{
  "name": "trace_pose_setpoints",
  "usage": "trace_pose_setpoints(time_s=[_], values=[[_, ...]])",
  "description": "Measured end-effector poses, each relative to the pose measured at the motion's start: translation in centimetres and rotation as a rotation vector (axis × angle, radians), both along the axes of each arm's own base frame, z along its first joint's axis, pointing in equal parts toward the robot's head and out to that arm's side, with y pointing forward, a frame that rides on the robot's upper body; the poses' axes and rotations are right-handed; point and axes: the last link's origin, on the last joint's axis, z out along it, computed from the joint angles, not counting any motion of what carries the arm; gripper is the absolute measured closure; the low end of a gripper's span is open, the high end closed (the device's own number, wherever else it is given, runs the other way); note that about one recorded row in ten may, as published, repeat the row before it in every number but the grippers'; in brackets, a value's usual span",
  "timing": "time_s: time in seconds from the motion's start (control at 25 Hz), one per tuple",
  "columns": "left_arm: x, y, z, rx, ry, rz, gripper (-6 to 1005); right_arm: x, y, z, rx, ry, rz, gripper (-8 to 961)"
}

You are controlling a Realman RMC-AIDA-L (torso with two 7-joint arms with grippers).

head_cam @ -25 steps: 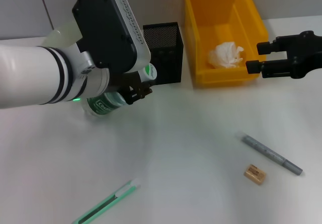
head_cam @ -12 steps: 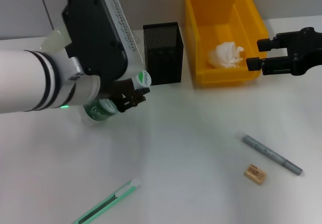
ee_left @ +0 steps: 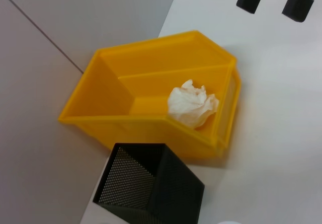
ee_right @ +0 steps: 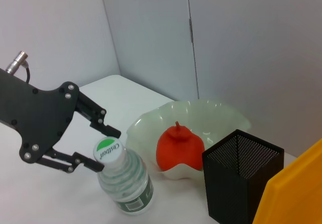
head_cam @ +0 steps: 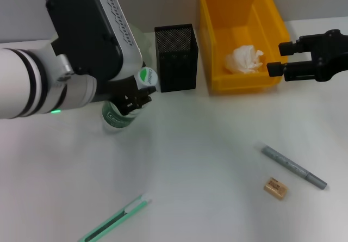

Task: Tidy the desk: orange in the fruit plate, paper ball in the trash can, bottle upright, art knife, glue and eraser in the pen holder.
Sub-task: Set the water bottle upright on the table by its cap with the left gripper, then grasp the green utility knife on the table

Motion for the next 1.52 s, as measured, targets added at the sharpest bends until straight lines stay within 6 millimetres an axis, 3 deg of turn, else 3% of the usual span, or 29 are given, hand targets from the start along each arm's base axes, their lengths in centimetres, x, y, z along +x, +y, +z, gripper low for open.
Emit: trace_pose_setpoints(time_s=[0.64, 1.36, 1.44, 1.52], values=[[0.5, 0.4, 1.8, 0.069, 0.037, -0.001, 564, 0.0, 0.1, 0.0, 0.002, 0.002, -0.001, 302], [0.5, 0.3, 1.6, 0.063, 0.027, -0.005, 564, 0.1, 0.1, 0.0, 0.004, 0.004, -0.006, 303], [0.6, 0.3, 1.6, 0.066, 0.013, -0.006, 551, 0.2, 0.1, 0.0, 0.006, 0.006, -0.009, 303], [0.8, 0.4, 1.9, 0.071, -0.027, -0.006, 463, 0.2, 0.1, 0.0, 0.007, 0.008, -0.010, 303]])
